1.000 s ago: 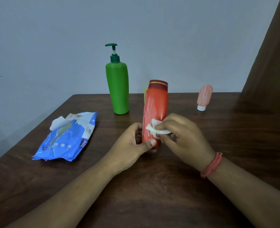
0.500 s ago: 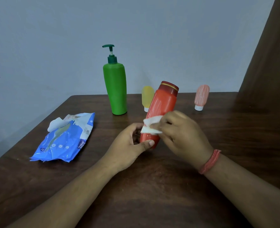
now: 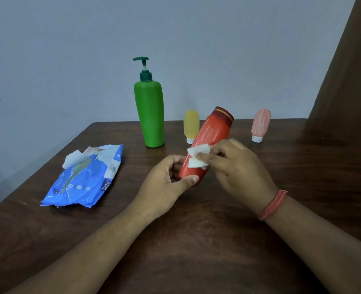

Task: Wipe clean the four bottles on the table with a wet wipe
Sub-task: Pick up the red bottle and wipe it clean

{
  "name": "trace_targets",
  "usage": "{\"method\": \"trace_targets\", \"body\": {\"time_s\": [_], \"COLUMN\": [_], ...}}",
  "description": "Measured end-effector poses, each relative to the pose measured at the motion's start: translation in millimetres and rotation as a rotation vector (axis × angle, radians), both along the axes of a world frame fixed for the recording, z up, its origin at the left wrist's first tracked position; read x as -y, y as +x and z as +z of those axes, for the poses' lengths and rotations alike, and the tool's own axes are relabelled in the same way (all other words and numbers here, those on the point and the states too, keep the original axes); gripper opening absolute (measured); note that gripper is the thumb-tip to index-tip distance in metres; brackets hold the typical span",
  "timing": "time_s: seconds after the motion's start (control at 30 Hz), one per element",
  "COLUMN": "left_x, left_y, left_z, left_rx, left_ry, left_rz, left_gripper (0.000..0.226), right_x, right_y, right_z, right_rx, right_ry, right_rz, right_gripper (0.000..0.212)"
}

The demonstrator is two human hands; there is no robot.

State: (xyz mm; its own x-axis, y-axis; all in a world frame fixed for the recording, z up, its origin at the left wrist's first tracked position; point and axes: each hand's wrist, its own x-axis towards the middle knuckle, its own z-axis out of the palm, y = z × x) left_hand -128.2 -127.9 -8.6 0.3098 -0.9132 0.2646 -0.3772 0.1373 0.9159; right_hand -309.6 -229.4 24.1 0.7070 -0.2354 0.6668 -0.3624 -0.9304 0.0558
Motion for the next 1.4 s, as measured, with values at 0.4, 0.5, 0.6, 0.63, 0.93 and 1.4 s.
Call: {"method": "trace_targets", "body": {"time_s": [0.4, 0.5, 0.6, 0.63, 0.93, 1.4], "left_x": [-4, -5, -7, -7, -7, -9], "left_y": [-12, -12, -14, -15, -15, -12], "left_z": [7, 11, 12, 13, 14, 15], "left_rx": [0.148, 0.226, 0.253, 0.26, 0.319, 0.327], "left_ry": [-0.076, -0.063, -0.088, -0.094, -0.087, -0.048], "left_rz": [0.138, 0.189, 0.19, 0.194, 0.216, 0.253], "left_gripper": [0.033, 0.04, 0.037, 0.036, 0.032, 0.036], "right_x": [-14, -7, -13, -12, -15, -4], "right_y": [9, 5, 6, 5, 7, 3], "right_z": [1, 6, 2, 2, 3, 4], "right_rx": [-0.127, 0.012, -0.043, -0.042, -0.021, 0.015], "right_ry": [-0.087, -0.004, -0.029, -0.035, -0.036, 0.015], "right_rz": [0.027, -0.101, -0.018, -0.002, 0.028, -0.025], "right_gripper": [0.043, 0.045, 0.035, 0.033, 0.026, 0.029]}}
